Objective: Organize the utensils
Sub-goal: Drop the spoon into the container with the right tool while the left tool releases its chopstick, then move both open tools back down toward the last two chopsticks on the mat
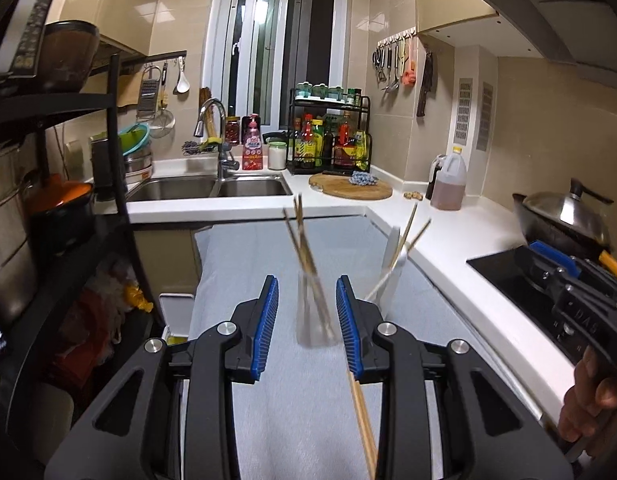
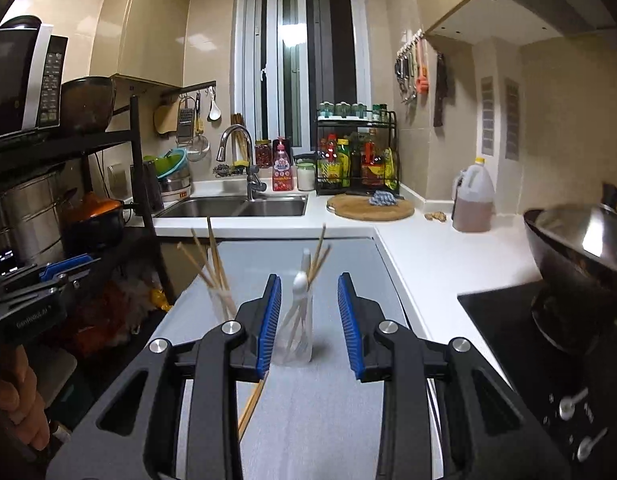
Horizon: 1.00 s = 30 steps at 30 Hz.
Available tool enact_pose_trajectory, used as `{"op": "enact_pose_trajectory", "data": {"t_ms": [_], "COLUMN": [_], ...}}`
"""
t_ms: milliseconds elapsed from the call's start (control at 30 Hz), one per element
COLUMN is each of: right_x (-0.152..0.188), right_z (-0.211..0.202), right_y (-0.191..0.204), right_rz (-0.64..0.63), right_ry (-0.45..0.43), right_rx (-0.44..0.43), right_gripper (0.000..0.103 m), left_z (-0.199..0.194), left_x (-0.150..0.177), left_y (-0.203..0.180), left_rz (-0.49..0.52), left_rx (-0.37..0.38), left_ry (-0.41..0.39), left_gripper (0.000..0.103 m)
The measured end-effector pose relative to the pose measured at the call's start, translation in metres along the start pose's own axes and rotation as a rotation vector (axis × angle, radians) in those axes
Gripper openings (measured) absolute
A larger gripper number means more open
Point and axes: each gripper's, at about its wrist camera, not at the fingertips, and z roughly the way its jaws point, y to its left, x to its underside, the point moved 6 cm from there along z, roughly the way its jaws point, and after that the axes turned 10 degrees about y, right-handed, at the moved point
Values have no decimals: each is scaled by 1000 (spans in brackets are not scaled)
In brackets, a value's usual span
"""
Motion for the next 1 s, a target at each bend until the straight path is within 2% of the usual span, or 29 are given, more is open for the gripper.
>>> {"op": "enact_pose_trajectory", "data": {"t_ms": [200, 300, 433, 500, 600, 833, 1000], "right_x": [75, 112, 150, 163, 172, 176, 185], "right_z": [2, 10, 20, 25, 32, 39, 51], "right_y": [5, 5, 16, 21, 23, 26, 33], "right_rz": [18, 62, 53, 50, 70, 85, 106], "right_ry": [33, 83, 150, 175, 202, 202, 258], "right_rx": [24, 32, 13, 1, -16, -20, -59], "right_gripper": [28, 25, 21, 15, 12, 12, 12], "left_z": [11, 18, 21, 24, 26, 26, 25], "left_x": [73, 105, 137, 144, 142, 146, 146], "left_y": [3, 1, -5, -8, -6, 6, 12], "left_rz": [-11, -25, -36, -26, -26, -80, -100], "left_rx": [-42, -32, -17, -15, -22, -30, -43], "left_ry": [37, 73, 98, 106, 97, 94, 92], "left_gripper": [30, 30, 30, 30, 30, 30, 30]}}
